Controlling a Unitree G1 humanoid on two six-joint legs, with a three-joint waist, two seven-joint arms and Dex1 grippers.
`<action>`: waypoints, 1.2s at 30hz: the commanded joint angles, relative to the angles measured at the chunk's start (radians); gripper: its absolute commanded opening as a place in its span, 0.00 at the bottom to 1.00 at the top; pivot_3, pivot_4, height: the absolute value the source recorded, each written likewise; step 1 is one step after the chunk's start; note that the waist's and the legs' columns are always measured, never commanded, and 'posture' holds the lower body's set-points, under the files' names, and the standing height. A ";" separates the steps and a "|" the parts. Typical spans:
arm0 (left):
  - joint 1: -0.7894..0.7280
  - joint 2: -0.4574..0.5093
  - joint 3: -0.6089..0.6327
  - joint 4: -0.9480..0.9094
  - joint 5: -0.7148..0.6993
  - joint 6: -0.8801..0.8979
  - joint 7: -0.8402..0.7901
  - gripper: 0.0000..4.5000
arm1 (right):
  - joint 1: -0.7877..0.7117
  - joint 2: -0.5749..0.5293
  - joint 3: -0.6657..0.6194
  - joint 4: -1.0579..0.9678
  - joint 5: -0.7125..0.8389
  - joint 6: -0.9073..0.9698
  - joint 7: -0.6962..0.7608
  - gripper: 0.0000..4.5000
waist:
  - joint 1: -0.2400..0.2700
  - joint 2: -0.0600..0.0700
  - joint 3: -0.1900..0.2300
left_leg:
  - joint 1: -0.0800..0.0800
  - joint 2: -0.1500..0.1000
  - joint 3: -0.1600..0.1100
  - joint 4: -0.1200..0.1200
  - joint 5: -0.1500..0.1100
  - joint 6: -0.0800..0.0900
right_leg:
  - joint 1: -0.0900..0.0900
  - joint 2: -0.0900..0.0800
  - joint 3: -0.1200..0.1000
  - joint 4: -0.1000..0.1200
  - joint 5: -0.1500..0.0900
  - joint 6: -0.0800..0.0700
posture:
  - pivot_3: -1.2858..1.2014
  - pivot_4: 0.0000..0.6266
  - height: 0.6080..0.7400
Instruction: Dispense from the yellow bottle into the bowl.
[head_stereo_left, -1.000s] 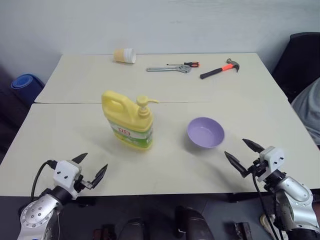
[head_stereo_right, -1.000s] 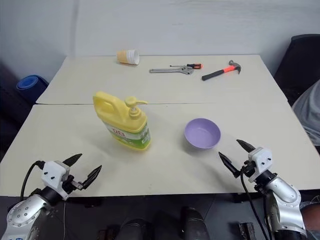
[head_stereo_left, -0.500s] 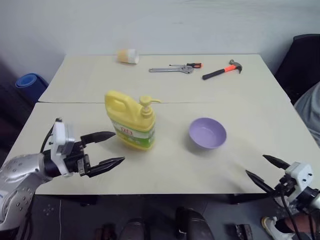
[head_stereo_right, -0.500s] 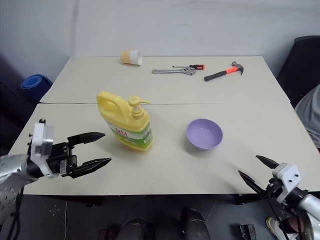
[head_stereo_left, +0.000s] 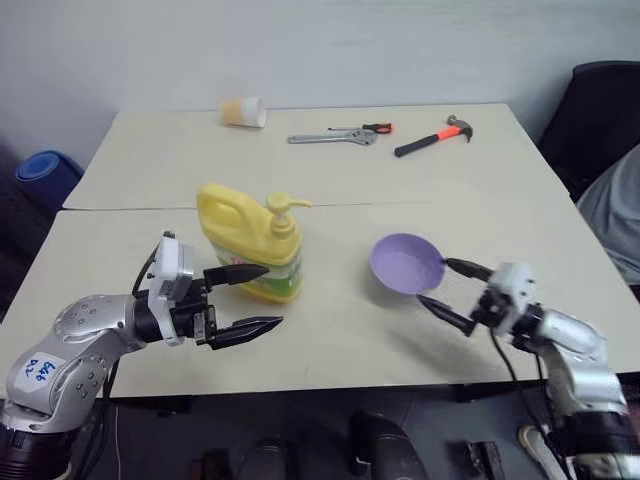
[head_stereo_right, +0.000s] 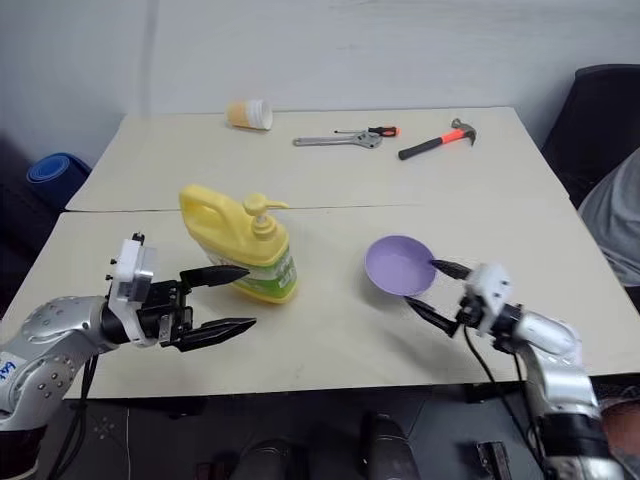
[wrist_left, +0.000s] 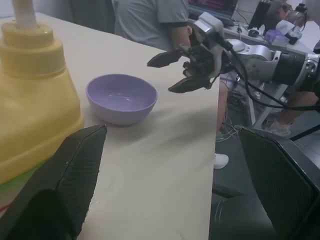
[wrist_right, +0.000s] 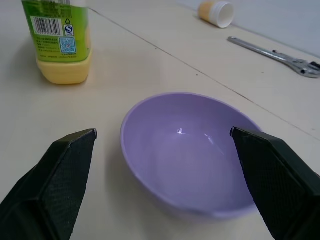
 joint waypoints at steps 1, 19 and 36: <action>-0.008 -0.002 0.010 -0.040 -0.015 0.016 0.006 0.99 | -0.070 0.003 0.055 0.062 -0.058 0.077 -0.019 1.00 | 0.001 0.000 0.000 | 0.000 0.000 0.000 0.000 0.000 0.000 | 0.000 0.000 0.000 0.000 0.000 0.000 | 0.52 0.24 1.00; -0.004 -0.036 0.013 -0.062 0.029 0.000 0.051 1.00 | -0.222 0.075 0.186 0.141 -0.194 0.132 -0.041 0.47 | -0.005 0.000 0.000 | -0.001 0.000 0.000 0.000 0.000 0.000 | 0.000 0.000 -0.001 0.000 0.000 0.000 | 0.52 0.24 1.00; -0.091 0.028 0.208 -0.042 -0.280 0.160 0.081 1.00 | -0.285 -0.050 0.170 -0.007 -0.157 0.156 0.120 0.01 | -0.005 -0.001 0.000 | -0.003 0.000 -0.001 0.002 0.000 0.000 | -0.001 -0.002 -0.001 0.000 0.000 0.000 | 0.52 0.24 1.00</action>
